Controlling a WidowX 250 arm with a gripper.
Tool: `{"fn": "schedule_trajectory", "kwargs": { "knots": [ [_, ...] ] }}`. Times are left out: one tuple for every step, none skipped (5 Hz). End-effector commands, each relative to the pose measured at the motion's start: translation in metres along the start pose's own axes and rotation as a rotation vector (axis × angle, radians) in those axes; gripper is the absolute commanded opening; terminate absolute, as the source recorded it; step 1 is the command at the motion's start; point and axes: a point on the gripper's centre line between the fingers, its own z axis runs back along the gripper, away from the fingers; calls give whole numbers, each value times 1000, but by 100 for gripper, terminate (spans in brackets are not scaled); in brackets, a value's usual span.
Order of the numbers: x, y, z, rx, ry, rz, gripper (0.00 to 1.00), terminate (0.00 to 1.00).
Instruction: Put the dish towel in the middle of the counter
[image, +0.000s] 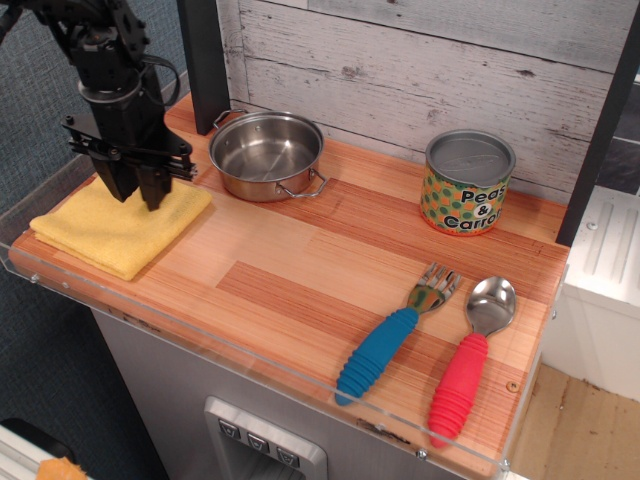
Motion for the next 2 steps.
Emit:
{"fn": "schedule_trajectory", "kwargs": {
  "knots": [
    [5, 13, -6, 33, -17, -2, 0, 0],
    [-3, 11, -11, -20, 17, 31, 0, 0]
  ]
}}
